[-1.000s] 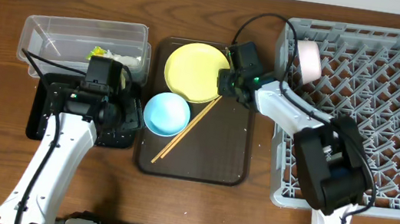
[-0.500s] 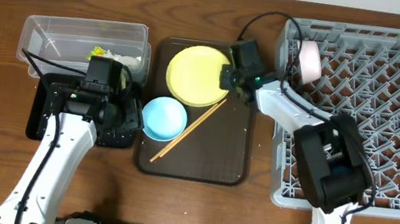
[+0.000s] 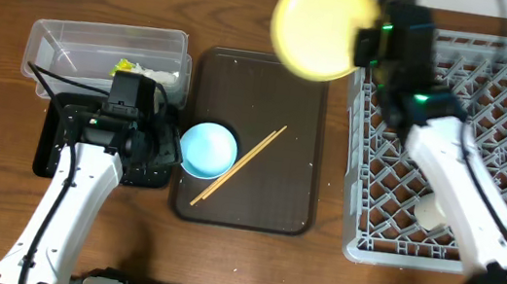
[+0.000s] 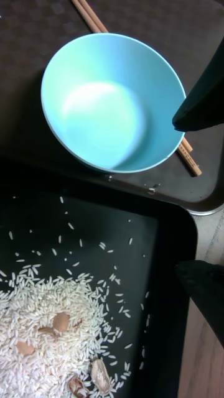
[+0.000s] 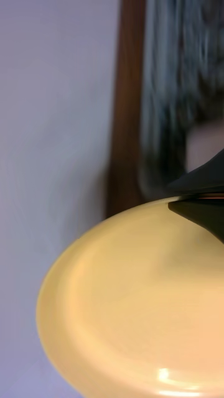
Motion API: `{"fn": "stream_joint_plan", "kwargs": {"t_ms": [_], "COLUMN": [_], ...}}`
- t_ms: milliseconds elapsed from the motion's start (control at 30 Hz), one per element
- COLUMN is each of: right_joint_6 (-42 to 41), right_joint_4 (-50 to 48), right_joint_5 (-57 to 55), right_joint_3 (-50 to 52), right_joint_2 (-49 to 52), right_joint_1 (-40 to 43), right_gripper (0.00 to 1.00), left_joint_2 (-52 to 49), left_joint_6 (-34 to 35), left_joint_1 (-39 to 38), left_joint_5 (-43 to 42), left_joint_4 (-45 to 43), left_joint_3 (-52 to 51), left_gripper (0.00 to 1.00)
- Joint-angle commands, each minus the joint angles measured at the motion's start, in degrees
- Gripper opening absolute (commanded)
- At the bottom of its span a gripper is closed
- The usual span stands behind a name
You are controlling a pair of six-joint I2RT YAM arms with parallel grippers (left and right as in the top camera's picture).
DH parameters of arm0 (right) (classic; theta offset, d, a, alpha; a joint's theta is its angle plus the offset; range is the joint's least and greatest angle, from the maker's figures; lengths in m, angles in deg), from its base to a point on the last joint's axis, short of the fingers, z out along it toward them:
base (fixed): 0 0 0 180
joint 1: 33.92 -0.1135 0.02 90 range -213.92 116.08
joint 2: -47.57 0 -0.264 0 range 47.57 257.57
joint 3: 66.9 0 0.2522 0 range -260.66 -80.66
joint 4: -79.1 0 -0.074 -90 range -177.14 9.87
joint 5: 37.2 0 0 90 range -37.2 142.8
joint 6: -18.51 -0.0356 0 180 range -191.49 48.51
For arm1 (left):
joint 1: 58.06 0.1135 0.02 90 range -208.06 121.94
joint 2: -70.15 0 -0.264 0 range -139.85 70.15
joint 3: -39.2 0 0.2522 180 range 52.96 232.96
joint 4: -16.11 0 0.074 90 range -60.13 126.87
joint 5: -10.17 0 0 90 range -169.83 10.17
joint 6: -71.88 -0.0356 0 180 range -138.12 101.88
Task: Sort waste into correct bins and load items into the dishwasher rack
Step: 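Carry yellow plate with right gripper and stand it in rack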
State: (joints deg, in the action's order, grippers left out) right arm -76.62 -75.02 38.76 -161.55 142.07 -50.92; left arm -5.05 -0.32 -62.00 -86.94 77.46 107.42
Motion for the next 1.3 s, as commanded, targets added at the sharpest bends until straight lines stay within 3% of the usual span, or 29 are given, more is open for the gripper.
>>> {"fn": "stream_joint_plan", "kwargs": {"t_ms": [0,267,533,767,967,1267], "right_joint_6": [12.4,32.9,34.3,41.0,40.5,30.1], "right_joint_4": [0.3,-2.8,-3.2,-2.1,-2.1,1.4], "right_joint_5": [-13.5,-32.1,-32.0,-35.2,-36.1,-35.2], "right_joint_3": [-0.8,-0.8,-0.8,-0.7,-0.7,-0.7], "right_joint_2": [-1.8,-1.4,-1.1,3.3,7.7,10.5], "right_joint_1": [3.2,10.2,15.9,17.5,17.5,13.4], "right_gripper": [0.01,0.01,0.01,0.01,0.01,0.01], "left_joint_2": [0.6,0.6,0.6,0.6,0.6,0.6], "left_joint_6": [0.1,0.1,0.1,0.1,0.1,0.1], "left_joint_1": [0.1,0.1,0.1,0.1,0.1,0.1], "left_joint_5": [0.1,0.1,0.1,0.1,0.1,0.1], "left_joint_4": [0.1,0.1,0.2,0.2,0.2,0.2], "left_joint_3": [0.6,0.6,0.6,0.6,0.6,0.6], "left_gripper": [0.69,0.69,0.69,0.69,0.70,0.70]}}
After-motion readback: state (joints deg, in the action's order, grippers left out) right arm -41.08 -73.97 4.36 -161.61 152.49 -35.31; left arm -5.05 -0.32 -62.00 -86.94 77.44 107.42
